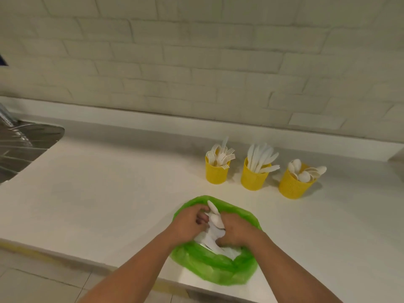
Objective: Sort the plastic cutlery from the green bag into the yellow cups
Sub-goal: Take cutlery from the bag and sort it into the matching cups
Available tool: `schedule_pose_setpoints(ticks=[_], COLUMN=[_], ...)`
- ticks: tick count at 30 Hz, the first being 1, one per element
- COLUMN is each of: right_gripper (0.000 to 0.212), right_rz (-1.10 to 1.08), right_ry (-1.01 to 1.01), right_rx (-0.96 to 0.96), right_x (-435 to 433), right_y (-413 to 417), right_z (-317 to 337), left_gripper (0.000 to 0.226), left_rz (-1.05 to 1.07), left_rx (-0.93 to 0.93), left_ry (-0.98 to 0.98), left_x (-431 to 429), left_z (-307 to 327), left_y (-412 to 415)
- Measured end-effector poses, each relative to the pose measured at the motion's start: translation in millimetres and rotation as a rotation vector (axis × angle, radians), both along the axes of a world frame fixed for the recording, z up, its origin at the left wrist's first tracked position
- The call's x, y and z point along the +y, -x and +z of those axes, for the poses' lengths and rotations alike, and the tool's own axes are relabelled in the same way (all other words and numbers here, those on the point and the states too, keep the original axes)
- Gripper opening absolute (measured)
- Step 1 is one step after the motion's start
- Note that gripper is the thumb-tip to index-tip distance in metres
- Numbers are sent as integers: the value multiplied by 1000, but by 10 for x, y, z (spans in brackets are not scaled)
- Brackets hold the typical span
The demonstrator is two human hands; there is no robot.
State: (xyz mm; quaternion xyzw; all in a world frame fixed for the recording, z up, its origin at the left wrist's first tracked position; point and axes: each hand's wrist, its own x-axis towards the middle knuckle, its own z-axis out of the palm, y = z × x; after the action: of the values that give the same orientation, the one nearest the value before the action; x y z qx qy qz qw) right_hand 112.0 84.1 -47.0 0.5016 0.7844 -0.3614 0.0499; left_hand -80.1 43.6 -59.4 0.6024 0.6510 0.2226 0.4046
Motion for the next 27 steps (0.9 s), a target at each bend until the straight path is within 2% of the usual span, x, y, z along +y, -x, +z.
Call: schedule_pose_setpoints(ticks=[5, 9, 14, 19, 22, 25, 27], right_gripper=[49, 48, 60, 42, 38, 30, 27], right_rz=[-54, -75, -71, -177, -225, -281, -304], right_ry=[-123, -206, -251, -331, -332, -321, -342], right_rx=[-19, -43, -92, -75, 27, 215, 276], right_x=[4, -29, -1, -71, -94, -117, -144], right_y=[39, 9, 2, -50, -108, -230, -279], right_z=[5, -8, -34, -94, -121, -155, -143], left_gripper=[43, 52, 63, 66, 68, 60, 59], left_rz=[35, -38, -66, -39, -77, -141, -187], left_rx=[0, 156, 201, 289, 364, 491, 563], left_ry=[-45, -57, -29, 38, 63, 115, 122], left_x=[39, 16, 134, 204, 251, 277, 289], left_z=[22, 55, 127, 51, -10, -76, -111], left_y=[-13, -58, -60, -99, -109, -121, -132])
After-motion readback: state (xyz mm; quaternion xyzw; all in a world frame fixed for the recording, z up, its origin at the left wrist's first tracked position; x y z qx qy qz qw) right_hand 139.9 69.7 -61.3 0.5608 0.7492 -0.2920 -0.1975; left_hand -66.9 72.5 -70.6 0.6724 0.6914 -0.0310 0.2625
